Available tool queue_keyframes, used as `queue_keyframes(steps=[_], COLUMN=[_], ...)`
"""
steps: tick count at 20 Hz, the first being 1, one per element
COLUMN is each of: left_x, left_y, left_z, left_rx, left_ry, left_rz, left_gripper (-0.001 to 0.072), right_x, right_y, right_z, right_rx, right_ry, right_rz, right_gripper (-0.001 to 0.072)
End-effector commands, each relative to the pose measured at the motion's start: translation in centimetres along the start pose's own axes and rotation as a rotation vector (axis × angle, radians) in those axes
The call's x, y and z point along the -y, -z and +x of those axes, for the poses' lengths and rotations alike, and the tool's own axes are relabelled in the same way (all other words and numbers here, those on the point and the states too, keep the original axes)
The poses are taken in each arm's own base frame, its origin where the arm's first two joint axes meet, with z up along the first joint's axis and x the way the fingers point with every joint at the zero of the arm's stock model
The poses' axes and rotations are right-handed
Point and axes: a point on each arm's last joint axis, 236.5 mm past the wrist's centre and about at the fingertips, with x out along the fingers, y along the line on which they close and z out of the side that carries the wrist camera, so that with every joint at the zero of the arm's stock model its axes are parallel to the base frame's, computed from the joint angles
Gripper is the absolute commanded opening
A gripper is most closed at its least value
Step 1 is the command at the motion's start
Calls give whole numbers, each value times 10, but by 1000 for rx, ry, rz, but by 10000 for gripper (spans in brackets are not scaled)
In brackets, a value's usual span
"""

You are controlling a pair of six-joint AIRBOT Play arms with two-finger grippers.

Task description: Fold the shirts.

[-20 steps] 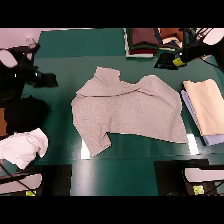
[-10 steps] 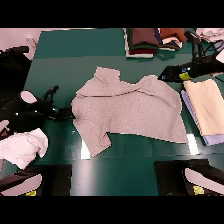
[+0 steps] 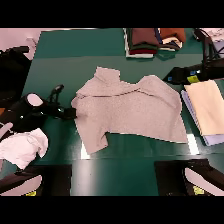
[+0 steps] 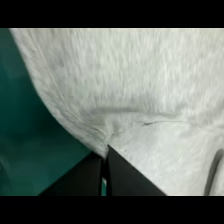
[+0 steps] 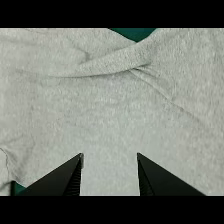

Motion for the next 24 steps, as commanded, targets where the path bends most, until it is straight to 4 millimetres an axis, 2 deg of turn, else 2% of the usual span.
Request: queue_keyframes(steps=[1, 3, 4, 6, 8, 10, 11, 12, 20, 21, 22, 24], left_x=[-17, -33, -41, -47, -46, -44, -44, -44, -42, -42, -42, -42], left_y=[-35, -42, -40, -33, -32, -34, -34, -34, -34, -34, -34, -35], left_z=[-43, -76, -87, -98, -97, -97, -97, -97, -97, -97, -97, -97], left_rx=[127, 200, 209, 200, 197, 206, 206, 206, 206, 205, 205, 207], left_ry=[-74, -107, -123, -134, -129, -121, -120, -118, -111, -111, -111, -112], left_rz=[13, -10, -22, -17, -17, -21, -21, -22, -19, -19, -19, -16], left_gripper=[20, 20, 20, 20, 20, 20, 20, 20, 20, 20, 20, 20], right_x=[42, 79, 96, 121, 121, 97, 86, 77, 45, 43, 40, 34], right_y=[44, 84, 112, 173, 228, 262, 273, 282, 329, 332, 334, 327], right_z=[-17, -18, -15, -3, 15, 34, 42, 49, 78, 83, 88, 96], right_rx=[-129, -187, -228, -325, -428, -490, -508, -526, -735, -752, -760, -754], right_ry=[124, 187, 202, 211, 159, 54, 18, 1, 54, 59, 60, 65], right_rz=[39, 148, 228, 389, 518, 597, 609, 606, 519, 494, 463, 380], right_gripper=[396, 396, 398, 563, 561, 552, 539, 485, 482, 437, 425, 178])
